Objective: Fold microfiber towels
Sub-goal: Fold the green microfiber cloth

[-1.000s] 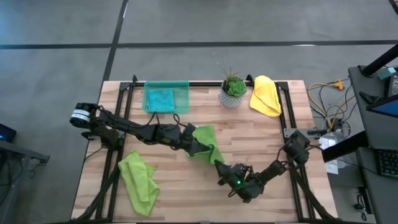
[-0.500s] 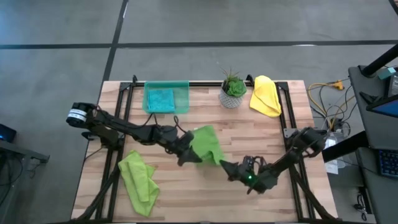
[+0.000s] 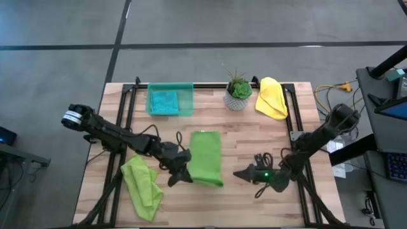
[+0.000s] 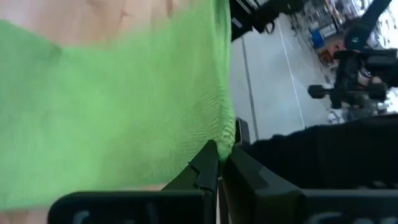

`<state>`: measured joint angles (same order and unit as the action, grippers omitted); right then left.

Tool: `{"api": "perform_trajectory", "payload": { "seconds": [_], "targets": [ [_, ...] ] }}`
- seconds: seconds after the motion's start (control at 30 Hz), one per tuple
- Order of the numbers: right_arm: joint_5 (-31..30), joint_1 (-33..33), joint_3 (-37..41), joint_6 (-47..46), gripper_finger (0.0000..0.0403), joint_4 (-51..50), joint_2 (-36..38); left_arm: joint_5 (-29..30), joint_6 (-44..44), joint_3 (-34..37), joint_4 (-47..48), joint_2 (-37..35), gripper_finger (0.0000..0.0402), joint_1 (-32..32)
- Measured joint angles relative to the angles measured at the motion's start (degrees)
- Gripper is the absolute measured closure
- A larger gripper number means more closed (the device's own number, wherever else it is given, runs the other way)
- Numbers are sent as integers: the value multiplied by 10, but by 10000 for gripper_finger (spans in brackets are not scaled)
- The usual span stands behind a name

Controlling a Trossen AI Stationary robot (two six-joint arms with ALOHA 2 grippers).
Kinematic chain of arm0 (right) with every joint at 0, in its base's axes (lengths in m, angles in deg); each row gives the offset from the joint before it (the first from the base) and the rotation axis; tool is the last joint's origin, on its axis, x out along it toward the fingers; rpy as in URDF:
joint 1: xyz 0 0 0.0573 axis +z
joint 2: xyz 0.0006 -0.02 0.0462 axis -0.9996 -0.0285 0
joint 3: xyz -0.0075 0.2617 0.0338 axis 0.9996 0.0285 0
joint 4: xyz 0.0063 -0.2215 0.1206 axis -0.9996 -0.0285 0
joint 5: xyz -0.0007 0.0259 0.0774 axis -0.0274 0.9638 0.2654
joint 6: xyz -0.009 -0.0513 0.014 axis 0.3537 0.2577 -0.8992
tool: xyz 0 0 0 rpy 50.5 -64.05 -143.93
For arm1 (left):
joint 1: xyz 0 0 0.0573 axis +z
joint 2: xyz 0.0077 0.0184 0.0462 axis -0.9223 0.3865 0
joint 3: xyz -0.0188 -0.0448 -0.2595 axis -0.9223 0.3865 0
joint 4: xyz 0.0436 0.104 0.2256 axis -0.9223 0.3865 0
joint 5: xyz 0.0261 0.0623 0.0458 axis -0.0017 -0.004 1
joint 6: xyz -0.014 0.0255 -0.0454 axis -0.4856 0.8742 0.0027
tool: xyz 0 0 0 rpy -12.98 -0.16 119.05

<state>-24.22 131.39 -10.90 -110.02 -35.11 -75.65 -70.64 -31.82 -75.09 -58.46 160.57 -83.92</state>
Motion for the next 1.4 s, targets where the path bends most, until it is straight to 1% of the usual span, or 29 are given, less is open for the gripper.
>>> {"api": "perform_trajectory", "payload": {
  "seconds": [0.1, 0.17, 0.3, 0.43, 0.5, 0.57, 0.67, 0.77, 0.87, 0.93, 1.03, 1.1, 1.2, 1.27, 1.33, 1.4],
  "targets": [
    [30, 0, -20, 12, 395, -78, 39, 23, -1, -10, -20, 24, 401, -20],
    [47, 0, -29, 53, 395, -128, 61, 24, -1, -16, -44, 43, 401, -28],
    [63, 0, -59, 196, 395, -185, 87, 27, -31, -17, -100, 65, 401, -25],
    [64, 0, -88, 340, 395, -191, 88, 28, -61, -14, -150, 73, 401, -10],
    [68, 0, -103, 392, 394, -185, 79, 32, -97, -13, -161, 71, 401, 3],
    [68, 0, -108, 426, 394, -198, 69, 61, -163, -10, -162, 71, 401, 17],
    [67, 0, -114, 451, 385, -209, 46, 112, -262, 7, -154, 74, 401, 33],
    [65, -3, -118, 483, 362, -206, 21, 134, -312, 28, -148, 83, 401, 43],
    [64, -10, -124, 517, 329, -207, -10, 164, -381, 56, -152, 99, 401, 43],
    [64, -16, -128, 540, 302, -209, -32, 159, -405, 73, -188, 118, 401, 44],
    [66, -30, -140, 565, 258, -210, -70, 134, -406, 96, -275, 132, 401, 44],
    [66, -43, -147, 571, 226, -215, -96, 123, -402, 101, -313, 135, 401, 44],
    [70, -64, -162, 574, 181, -220, -128, 109, -376, 100, -335, 135, 401, 44],
    [87, -81, -177, 573, 156, -226, -142, 102, -365, 98, -336, 129, 401, 44],
    [105, -94, -187, 575, 140, -256, -146, 95, -359, 95, -338, 128, 401, 44],
    [111, -102, -201, 582, 133, -276, -146, 93, -358, 95, -336, 126, 402, 44]
  ]
}}
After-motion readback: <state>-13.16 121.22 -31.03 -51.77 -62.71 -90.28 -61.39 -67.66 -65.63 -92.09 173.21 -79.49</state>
